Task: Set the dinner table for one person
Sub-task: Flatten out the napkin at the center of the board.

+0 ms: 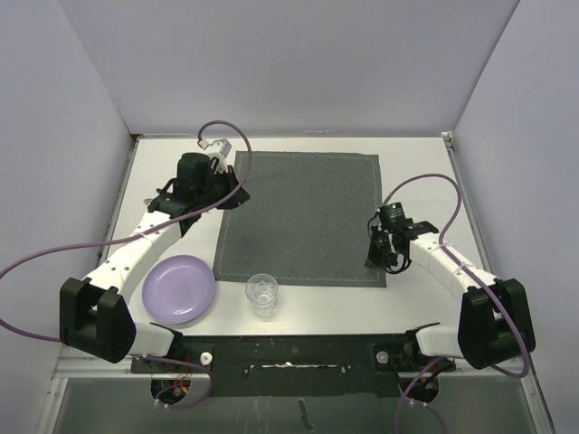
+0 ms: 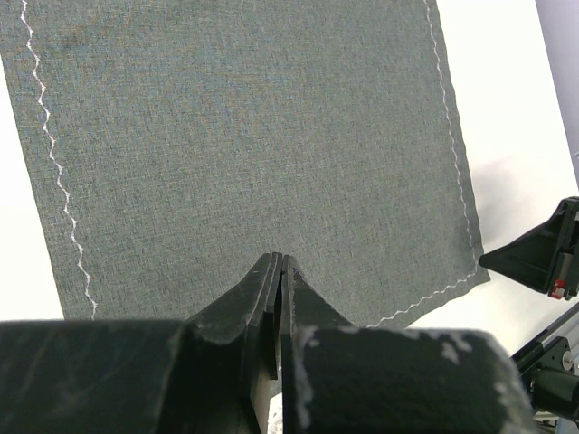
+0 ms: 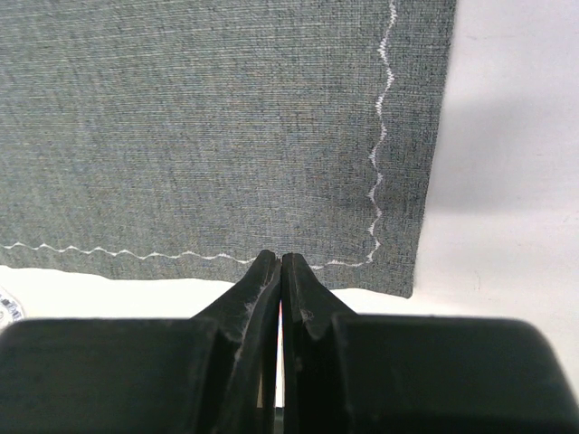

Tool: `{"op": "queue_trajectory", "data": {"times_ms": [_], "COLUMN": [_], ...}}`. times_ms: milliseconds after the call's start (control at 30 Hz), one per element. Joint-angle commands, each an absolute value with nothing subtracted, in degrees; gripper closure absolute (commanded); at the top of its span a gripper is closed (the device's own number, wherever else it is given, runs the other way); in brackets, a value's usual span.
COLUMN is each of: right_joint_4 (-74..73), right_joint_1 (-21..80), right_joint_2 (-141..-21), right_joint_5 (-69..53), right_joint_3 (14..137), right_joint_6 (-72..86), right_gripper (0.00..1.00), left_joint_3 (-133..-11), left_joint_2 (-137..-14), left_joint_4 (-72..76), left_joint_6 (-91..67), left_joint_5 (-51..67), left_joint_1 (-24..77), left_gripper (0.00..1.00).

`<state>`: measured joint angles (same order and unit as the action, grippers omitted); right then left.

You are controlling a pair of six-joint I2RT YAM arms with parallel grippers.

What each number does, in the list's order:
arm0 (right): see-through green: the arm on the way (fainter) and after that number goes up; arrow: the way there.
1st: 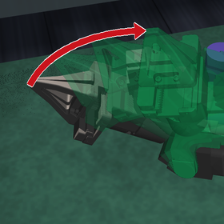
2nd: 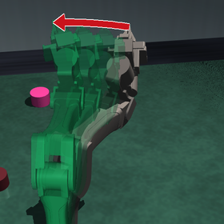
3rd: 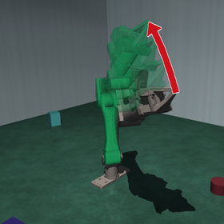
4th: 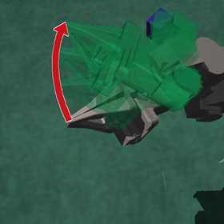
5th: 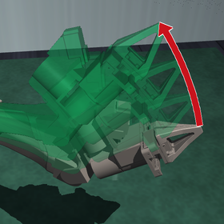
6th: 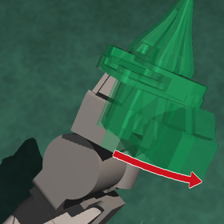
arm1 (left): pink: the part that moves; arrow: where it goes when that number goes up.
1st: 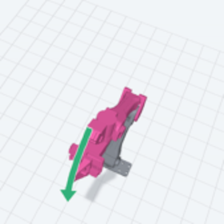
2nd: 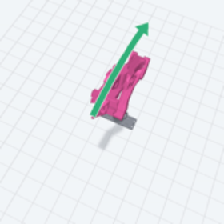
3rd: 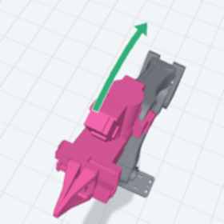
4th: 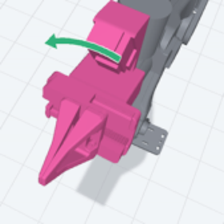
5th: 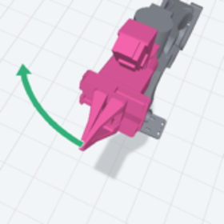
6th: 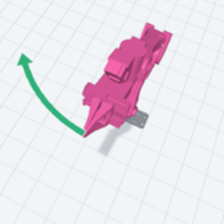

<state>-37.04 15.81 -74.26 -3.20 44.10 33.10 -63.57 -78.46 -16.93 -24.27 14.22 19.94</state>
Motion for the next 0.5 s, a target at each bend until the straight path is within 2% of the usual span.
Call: {"op": "queue_trajectory", "data": {"times_ms": [0,200,467], "right_joint_4": [-37.1,-37.5,-39.0], "right_joint_1": [16.0,16.1,16.4], "right_joint_2": [-77.7,-84.3,-87.2], "right_joint_5": [-0.9,0.9,3.9], "right_joint_3": [44.9,46.9,48.2], "right_joint_6": [33.3,32.1,33.0], "right_gripper": [1.00,1.00,1.00], "left_joint_3": [-63.8,-63.2,-62.9], "left_joint_2": [-75.8,-74.4,-72.7], "left_joint_4": [-15.8,-16.8,-16.9], "left_joint_6": [-22.9,-22.2,-21.9], "left_joint_5": [15.2,14.7,15.5], "left_joint_1": [20.2,20.0,19.7], "left_gripper": [1.00,1.00,1.00]}}
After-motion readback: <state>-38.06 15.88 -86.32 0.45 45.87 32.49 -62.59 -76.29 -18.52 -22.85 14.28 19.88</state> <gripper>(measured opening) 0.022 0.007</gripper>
